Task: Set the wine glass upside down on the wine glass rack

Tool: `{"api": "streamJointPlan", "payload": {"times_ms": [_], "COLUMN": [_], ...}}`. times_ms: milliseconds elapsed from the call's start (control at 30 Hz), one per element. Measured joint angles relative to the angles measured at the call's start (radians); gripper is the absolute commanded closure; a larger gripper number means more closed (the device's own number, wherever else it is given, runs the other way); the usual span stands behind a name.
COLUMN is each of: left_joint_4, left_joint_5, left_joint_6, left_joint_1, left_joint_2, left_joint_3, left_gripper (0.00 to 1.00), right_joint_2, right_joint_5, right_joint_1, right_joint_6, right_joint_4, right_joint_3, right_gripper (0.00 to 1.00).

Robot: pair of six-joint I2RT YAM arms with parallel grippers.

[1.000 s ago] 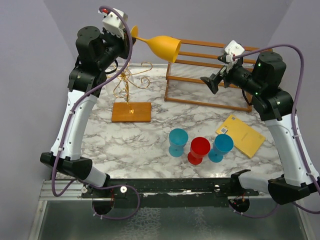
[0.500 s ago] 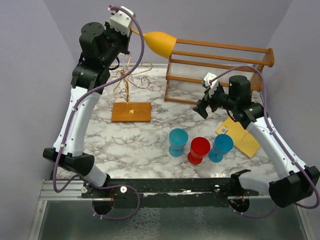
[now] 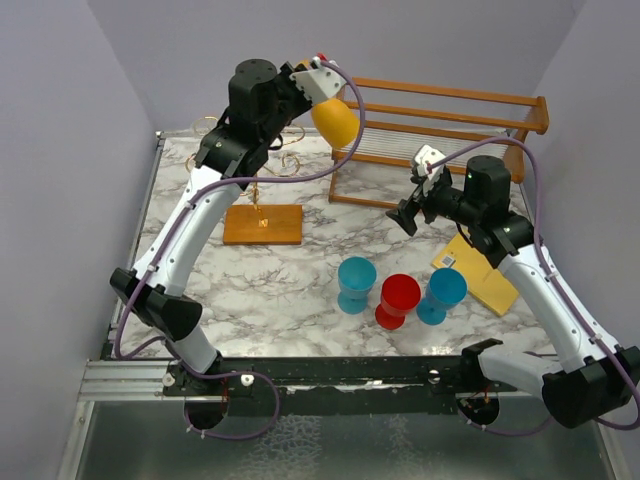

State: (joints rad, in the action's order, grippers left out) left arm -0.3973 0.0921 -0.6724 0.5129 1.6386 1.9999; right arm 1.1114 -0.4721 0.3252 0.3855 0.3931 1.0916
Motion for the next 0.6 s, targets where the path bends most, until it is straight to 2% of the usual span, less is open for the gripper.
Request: {"api": "streamJointPlan", "payload": {"times_ms": [233, 600], "left_joint_4": [-0.008, -0.046], "left_joint_5": [0.053, 0.120], "left_joint_6": [-0.179, -0.273], "left_joint_1": [0.040, 0.045], "left_joint_2": [0.053, 0.155], "left_joint_3": [-0.034, -0.050], "left_gripper": [1.00, 1.00], "right_joint_2": [0.000, 0.000], "right_joint_5": [0.000, 0.000], "right_joint_1": [-0.005, -0.005], "right_joint_6": [0.000, 0.001], "right_joint_4": [-0.009, -0.020], "right_joint_3": [-0.011, -0.017], "right_gripper": [0.00, 0.00]}}
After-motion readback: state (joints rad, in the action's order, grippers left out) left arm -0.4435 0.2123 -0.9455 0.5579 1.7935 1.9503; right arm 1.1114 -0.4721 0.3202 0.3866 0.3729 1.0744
